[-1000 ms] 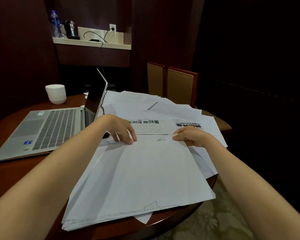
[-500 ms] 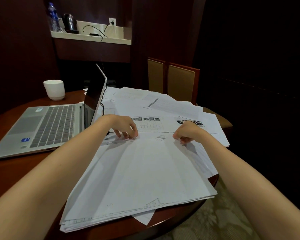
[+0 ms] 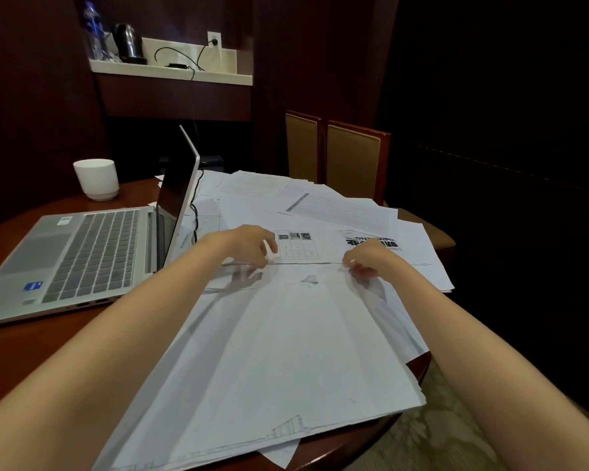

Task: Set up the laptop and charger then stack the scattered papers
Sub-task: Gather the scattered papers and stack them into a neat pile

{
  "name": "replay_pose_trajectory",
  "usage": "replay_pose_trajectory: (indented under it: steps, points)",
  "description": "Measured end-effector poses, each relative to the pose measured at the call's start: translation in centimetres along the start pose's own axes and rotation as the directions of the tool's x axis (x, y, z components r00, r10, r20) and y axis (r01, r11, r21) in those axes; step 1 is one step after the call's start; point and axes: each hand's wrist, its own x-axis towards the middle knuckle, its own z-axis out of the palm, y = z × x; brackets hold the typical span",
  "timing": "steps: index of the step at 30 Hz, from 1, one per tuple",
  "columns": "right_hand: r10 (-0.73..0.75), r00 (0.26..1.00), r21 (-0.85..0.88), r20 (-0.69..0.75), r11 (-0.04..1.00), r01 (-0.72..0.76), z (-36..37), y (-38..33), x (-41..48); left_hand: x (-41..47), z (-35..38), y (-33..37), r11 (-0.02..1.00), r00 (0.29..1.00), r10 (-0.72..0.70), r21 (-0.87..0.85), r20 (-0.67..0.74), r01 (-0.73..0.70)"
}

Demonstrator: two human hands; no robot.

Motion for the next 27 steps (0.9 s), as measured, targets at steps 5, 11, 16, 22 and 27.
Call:
replay_pose_trajectory:
  steps: [5,11,16,22,27]
  points:
    - [0.093,0.988,0.310,-0.119,0.949,-0.052,-0.2,0.0,2.5,1.1,0.7,0.6,0.969,0.999,0.048,0.243,-0.008,-0.044]
    - [0.151,0.989,0.455,0.006,0.880,-0.137,-0.2,-1.7,3.4,2.2,1.2,1.5,0.911,0.994,0.101,0.405,-0.050,-0.072]
    - [0.139,0.985,0.337,0.104,0.927,-0.166,0.5,-2.5,4.2,3.6,1.1,1.4,0.930,0.993,0.116,0.353,-0.011,-0.104]
    - [-0.283,0.948,-0.444,-0.149,0.875,0.192,1.1,-1.3,7.4,6.4,0.6,0.9,0.906,0.986,0.133,0.415,-0.102,-0.080]
    - [-0.337,0.942,-0.579,0.005,0.767,0.277,1.3,-2.4,9.7,9.9,0.6,0.2,0.679,0.959,0.220,0.734,-0.179,-0.019]
